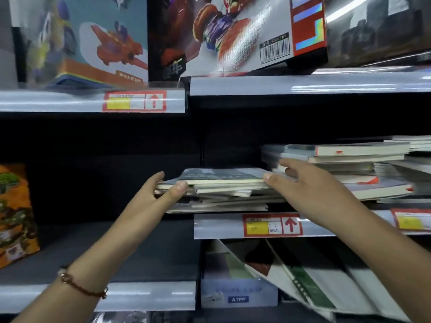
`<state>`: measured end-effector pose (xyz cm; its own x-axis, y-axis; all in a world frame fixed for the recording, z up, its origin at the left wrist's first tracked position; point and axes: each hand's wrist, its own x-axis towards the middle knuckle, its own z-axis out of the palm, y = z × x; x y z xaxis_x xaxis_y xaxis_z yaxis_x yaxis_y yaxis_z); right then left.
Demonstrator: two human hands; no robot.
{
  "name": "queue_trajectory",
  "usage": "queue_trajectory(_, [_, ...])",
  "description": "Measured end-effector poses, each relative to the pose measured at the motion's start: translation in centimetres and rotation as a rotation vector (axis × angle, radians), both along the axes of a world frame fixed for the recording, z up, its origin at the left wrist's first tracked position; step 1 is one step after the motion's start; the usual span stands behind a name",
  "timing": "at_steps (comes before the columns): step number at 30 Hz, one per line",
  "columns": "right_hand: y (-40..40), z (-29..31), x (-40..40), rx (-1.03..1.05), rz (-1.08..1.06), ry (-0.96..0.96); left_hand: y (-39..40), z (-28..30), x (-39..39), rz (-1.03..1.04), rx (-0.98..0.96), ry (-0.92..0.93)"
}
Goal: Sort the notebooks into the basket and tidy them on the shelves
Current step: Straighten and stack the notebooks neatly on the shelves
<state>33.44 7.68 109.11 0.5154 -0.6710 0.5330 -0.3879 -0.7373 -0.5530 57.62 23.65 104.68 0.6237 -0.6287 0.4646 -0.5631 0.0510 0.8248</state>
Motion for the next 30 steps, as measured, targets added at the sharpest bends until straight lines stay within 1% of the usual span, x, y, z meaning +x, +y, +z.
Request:
queue_trajectory(6, [1.2,0.1,1.0,-0.045,-0.022,0.038,-0.5,-0.7,-0.5,0.024,-0.09,0.022])
queue_trajectory(11, [1.3,-0.1,1.6,-0.062,-0.05,0.031,-0.6,-1.3,-1.3,0.033,-0.085,-0.018])
queue_trajectory(13, [1.0,-0.3,1.8,-0.021,-0.029,0.017,-0.8,-1.2,-1.9,0.053,-0.087,-0.031])
queue_trajectory(17, [0.4,-0.6,2.2,0.196,0.097,-0.052,-1.4,-0.8,-2.3,0.103,-0.118,-0.046])
queue_trajectory(19, [0.3,-0.5,2.1,0.258,0.123,-0.094,-1.8,-0.7,-1.9,0.117,-0.156,-0.037])
queue_trajectory(24, [0.3,-0.9,1.7,0.284,0.122,-0.105,-2.5,-1.1,-1.0,0.091,-0.241,0.046])
queue_trajectory(28, [1.1,-1.4,1.4,0.315,0.152,-0.078,-2.9,-1.2,-1.0,0.093,-0.263,0.054])
queue_trajectory(30, [1.8,-1.6,1.7,0.284,0.162,-0.036,-3.0,-1.3,-1.1,0.094,-0.261,0.043])
